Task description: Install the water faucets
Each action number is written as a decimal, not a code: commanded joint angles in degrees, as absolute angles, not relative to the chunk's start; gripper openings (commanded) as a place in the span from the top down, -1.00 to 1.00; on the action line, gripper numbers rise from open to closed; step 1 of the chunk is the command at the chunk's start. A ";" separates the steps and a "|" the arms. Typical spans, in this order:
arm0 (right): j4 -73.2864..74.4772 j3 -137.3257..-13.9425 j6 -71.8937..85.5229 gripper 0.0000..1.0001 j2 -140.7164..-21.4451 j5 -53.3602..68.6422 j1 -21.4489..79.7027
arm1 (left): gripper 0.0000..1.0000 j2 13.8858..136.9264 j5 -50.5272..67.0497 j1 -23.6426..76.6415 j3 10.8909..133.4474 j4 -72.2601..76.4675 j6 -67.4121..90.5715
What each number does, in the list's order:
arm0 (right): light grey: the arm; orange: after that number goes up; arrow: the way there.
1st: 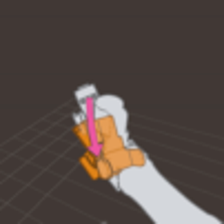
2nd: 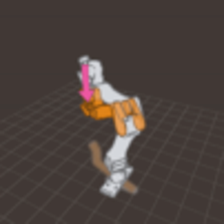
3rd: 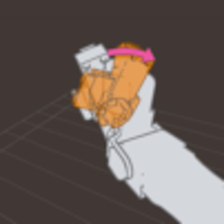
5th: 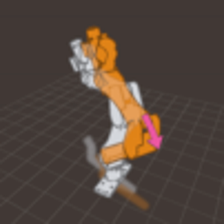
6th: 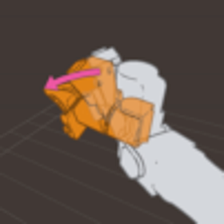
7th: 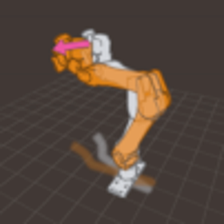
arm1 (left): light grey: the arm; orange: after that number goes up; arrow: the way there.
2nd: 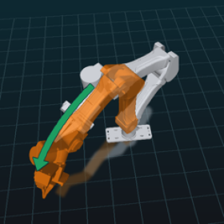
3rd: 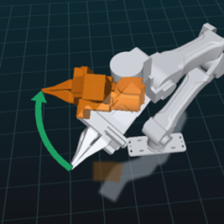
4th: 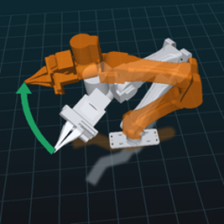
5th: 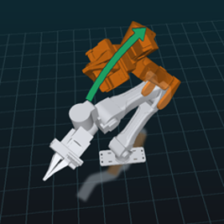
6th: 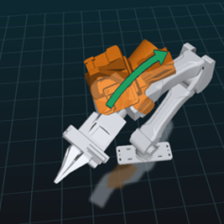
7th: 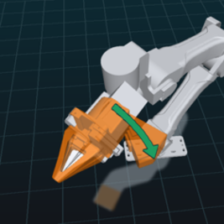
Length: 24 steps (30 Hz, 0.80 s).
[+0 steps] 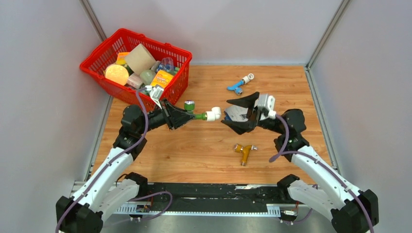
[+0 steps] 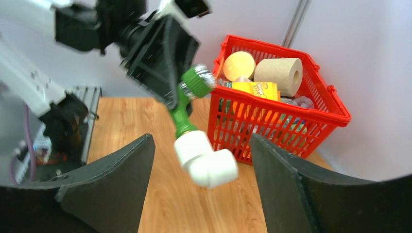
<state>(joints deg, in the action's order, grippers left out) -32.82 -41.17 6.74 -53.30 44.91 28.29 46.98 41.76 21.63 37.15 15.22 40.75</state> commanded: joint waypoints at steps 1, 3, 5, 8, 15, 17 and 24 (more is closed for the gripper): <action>-37.18 -34.73 -16.66 -0.57 -48.88 44.12 33.21 | 1.00 49.56 44.11 21.45 41.04 22.41 50.62; -36.13 -33.49 -23.17 -0.59 -47.64 43.51 35.41 | 1.00 50.80 45.96 21.36 42.09 23.02 52.99; -33.59 -33.66 -27.93 -0.61 -47.46 43.86 36.73 | 1.00 52.03 47.81 21.09 42.89 23.03 55.10; -31.21 -34.28 -33.03 -0.61 -47.72 44.73 37.62 | 1.00 53.26 50.44 20.83 43.68 23.46 58.18; -27.69 -35.06 -42.09 -0.64 -48.60 43.07 40.16 | 1.00 54.40 53.52 20.83 45.09 23.47 61.25; -27.07 -35.33 -44.02 -0.64 -48.95 41.67 41.21 | 1.00 54.32 54.23 20.83 45.44 23.47 61.70; -25.93 -36.47 -49.39 -0.60 -51.85 37.53 44.64 | 1.00 54.14 55.72 20.83 46.23 23.47 63.46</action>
<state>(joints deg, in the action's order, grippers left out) -26.81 -33.61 -44.10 -50.39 39.99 43.18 54.85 53.84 21.17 43.00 19.62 60.90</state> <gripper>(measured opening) 0.811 0.350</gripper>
